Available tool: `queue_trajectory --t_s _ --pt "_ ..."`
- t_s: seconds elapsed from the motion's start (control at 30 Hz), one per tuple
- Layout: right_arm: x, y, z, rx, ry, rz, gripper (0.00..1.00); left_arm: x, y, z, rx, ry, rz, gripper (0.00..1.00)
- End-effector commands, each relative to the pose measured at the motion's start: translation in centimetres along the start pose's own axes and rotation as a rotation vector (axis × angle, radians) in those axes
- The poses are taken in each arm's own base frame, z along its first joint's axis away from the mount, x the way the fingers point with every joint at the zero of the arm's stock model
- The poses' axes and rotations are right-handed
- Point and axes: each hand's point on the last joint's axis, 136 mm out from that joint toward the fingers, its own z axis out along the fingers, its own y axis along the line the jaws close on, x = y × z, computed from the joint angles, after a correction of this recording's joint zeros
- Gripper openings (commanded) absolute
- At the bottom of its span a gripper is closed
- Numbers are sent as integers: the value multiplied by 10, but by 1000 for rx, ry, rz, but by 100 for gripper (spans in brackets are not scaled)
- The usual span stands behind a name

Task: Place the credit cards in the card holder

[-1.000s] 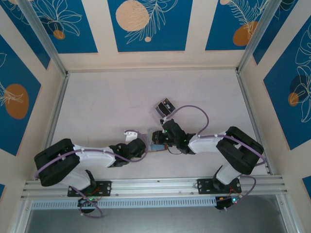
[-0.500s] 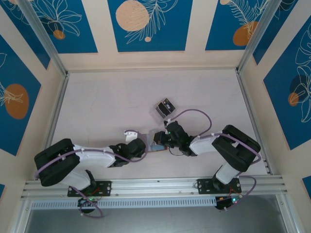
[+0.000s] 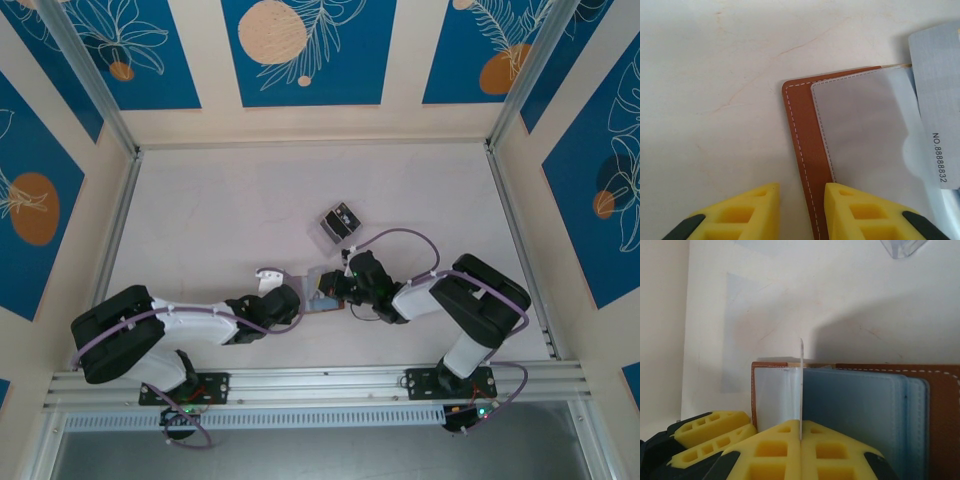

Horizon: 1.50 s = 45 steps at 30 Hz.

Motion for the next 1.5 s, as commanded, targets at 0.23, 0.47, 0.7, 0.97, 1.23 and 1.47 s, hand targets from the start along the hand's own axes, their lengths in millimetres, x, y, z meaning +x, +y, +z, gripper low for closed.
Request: queue_trajectory --t_s 0.23,0.47,0.7,0.97,1.23,1.47 --pt "8 -24 11 27 0 -23 0 43 5 4 12 184 56 28" --pt "15 -22 11 -9 31 -25 0 42 5 4 6 185 57 28" --pt "27 -11 7 -92 73 -18 0 42 5 5 -2 187 57 28" --pt "32 -5 8 -162 99 6 0 44 6 6 -8 193 58 28" --pt "36 -7 6 -175 118 46 0 43 7 5 -9 188 55 28" --pt "32 -4 7 -203 130 93 0 45 7 5 -3 191 54 28"
